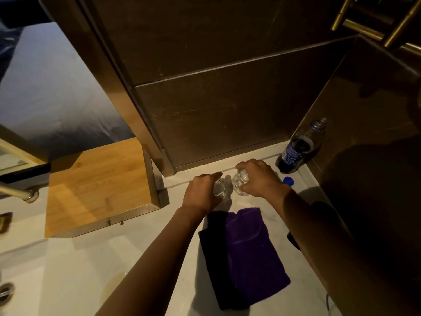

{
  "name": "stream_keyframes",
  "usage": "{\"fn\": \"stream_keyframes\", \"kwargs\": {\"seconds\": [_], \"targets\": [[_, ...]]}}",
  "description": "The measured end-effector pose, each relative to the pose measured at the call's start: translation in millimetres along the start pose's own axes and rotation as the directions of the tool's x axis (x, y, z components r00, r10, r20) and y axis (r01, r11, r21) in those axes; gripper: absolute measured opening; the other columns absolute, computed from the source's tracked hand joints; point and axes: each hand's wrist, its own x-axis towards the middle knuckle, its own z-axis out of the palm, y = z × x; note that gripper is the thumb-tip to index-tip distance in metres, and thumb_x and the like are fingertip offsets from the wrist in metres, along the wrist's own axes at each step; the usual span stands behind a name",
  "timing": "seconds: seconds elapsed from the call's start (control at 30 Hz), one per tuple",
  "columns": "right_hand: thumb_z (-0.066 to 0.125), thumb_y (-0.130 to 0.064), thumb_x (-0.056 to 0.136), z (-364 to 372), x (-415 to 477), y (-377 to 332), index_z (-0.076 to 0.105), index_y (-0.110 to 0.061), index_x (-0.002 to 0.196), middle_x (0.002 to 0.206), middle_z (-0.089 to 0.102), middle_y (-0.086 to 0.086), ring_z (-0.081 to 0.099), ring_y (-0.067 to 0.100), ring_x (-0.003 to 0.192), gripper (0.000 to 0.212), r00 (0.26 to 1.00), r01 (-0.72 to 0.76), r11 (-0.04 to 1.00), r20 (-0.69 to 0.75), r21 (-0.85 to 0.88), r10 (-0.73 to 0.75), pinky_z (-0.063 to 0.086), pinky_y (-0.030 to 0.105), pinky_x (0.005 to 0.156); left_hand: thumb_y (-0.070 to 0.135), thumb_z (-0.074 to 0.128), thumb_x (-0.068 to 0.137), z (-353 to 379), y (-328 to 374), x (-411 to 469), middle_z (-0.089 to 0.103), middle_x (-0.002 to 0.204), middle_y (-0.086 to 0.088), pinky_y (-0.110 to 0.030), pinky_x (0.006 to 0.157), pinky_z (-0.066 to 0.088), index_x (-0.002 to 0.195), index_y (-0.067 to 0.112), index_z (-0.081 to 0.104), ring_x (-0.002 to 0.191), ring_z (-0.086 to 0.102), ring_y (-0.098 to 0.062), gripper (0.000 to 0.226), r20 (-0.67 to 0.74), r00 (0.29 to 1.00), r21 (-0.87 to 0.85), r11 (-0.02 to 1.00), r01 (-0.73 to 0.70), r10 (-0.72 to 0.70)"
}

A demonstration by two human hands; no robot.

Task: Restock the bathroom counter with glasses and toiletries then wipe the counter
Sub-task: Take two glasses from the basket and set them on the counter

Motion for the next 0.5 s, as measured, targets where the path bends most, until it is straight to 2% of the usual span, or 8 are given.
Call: {"fn": "stream_keyframes", "kwargs": {"seconds": [0.5], "targets": [[0.079, -0.019, 0.080, 4.1, 3.0, 1.3, 0.050, -0.020, 0.138, 0.136, 0.055, 0.010, 0.051, 0.031, 0.125, 0.065, 1.000, 0.004, 1.000, -0.005, 0.002, -0.004, 0.047, 0.041, 0.101, 0.020, 0.078, 0.085, 1.1, -2.6, 5.0, 0.057, 0.146, -0.008, -0.040, 0.105, 0.049, 0.152, 0.028, 0.041, 0.131, 0.056, -0.031, 0.077, 0.023, 1.000, 0.028, 1.000, -0.010, 0.009]]}}
